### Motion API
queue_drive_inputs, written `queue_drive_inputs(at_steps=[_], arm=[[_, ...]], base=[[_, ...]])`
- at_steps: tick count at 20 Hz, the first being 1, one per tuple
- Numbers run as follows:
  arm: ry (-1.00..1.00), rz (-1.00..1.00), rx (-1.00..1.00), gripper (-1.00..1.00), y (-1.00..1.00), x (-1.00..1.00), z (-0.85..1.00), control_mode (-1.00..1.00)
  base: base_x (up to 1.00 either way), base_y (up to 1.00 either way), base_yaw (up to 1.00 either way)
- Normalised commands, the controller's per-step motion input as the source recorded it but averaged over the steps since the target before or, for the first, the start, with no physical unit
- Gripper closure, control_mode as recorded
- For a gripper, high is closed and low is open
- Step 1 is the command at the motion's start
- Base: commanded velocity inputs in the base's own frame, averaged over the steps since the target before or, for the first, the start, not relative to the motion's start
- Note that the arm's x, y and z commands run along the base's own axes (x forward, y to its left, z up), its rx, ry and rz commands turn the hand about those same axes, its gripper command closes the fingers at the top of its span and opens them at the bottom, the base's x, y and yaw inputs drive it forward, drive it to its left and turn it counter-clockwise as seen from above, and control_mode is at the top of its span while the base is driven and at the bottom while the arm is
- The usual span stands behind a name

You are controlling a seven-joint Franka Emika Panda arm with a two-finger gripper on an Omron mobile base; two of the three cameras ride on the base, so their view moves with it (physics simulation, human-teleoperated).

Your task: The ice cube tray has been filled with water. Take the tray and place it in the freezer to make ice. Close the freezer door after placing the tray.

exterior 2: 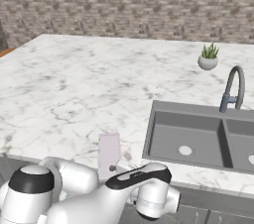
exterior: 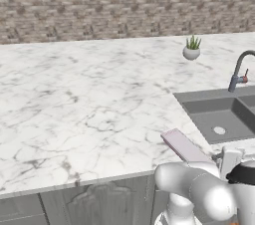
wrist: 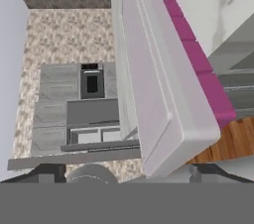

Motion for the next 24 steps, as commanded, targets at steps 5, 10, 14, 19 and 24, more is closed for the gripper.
queue_drive_inputs(at_steps=[5, 10, 14, 19, 24], arm=[[0.00, 0.00, 0.00, -1.00, 0.00, 0.11, -0.14, -1.00], [0.00, 0.00, 0.00, -1.00, 0.00, 0.14, -0.13, -1.00], [0.00, 0.00, 0.00, -1.00, 0.00, 0.10, -0.10, -1.00], [0.00, 0.00, 0.00, -1.00, 0.00, 0.07, -0.12, -1.00], [0.00, 0.00, 0.00, -1.00, 0.00, 0.00, -0.05, -1.00]], base=[[0.00, 0.00, 0.00], [0.00, 0.00, 0.00], [0.00, 0.00, 0.00], [0.00, 0.00, 0.00], [0.00, 0.00, 0.00]])
